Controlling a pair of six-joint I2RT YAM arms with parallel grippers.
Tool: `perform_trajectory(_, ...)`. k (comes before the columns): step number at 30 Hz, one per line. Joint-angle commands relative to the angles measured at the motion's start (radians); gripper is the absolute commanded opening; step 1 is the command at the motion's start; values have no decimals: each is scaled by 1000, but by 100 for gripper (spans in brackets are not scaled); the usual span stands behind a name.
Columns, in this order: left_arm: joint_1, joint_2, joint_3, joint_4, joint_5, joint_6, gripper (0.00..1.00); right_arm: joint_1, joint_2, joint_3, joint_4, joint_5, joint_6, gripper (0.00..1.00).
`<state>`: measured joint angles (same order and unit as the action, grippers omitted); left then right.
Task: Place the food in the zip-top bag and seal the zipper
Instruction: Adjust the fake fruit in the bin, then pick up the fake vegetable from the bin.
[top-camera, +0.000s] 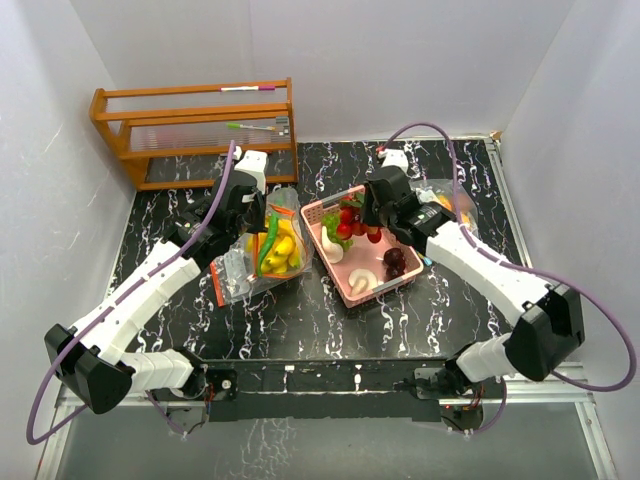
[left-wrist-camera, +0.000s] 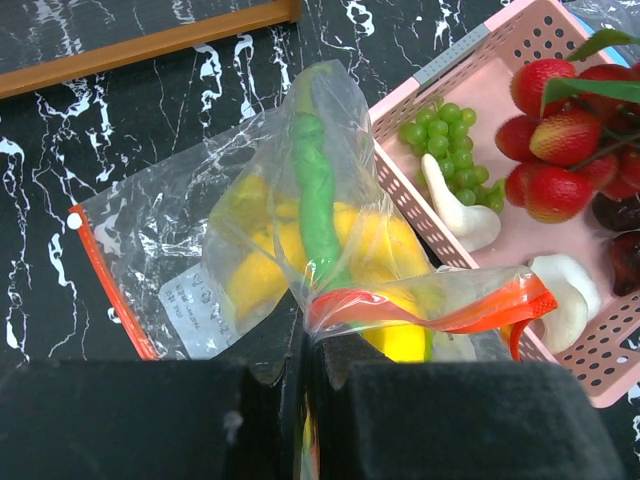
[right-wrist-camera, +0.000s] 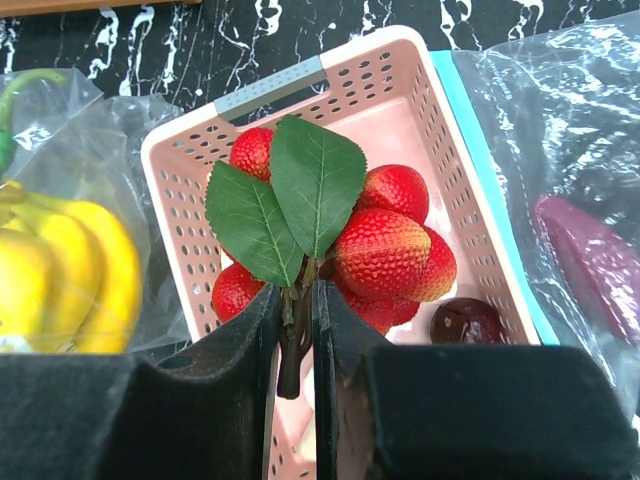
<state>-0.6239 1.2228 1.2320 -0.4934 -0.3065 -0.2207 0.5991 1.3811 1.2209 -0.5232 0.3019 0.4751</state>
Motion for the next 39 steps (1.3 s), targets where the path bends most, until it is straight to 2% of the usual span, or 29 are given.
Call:
perform_trajectory(1,1,-16,9,47,5,-2,0,-30,41,-44,178,-57,-50,8)
perform_trajectory(2,1,-16,11,45,5,-2,0,-33,49,-49,179,-82,-49,11)
perform_trajectory(4,1,-18,14,40,0,1,0,-34,52,-59,178,-121,-51,26)
perform_trajectory(7,3,-22,16,38,-11,6,0,-33,33,-72,149,-96,-42,65)
perform_trajectory(8,3,-23,17,38,-13,7,0,-34,22,-72,131,-70,-39,72)
perform_trajectory(10,3,-25,17,40,-13,7,0,-34,-7,-63,98,-30,-38,95)
perform_trajectory(11,3,-24,18,39,-15,9,0,-34,-22,-56,90,-28,-49,98)
perform_trajectory(18,4,-4,54,34,-33,21,0,-34,13,66,39,-245,-80,98)
perform_trajectory(28,4,-24,70,-19,-87,4,0,-32,281,168,40,-409,-62,99)
perform_trajectory(34,4,-58,48,-21,-104,7,0,-31,358,156,86,-426,4,76)
perform_trajectory(37,3,-66,36,-17,-102,7,0,-30,394,161,101,-443,13,55)
perform_trajectory(39,5,-70,29,-15,-102,9,0,-24,415,168,100,-467,21,51)
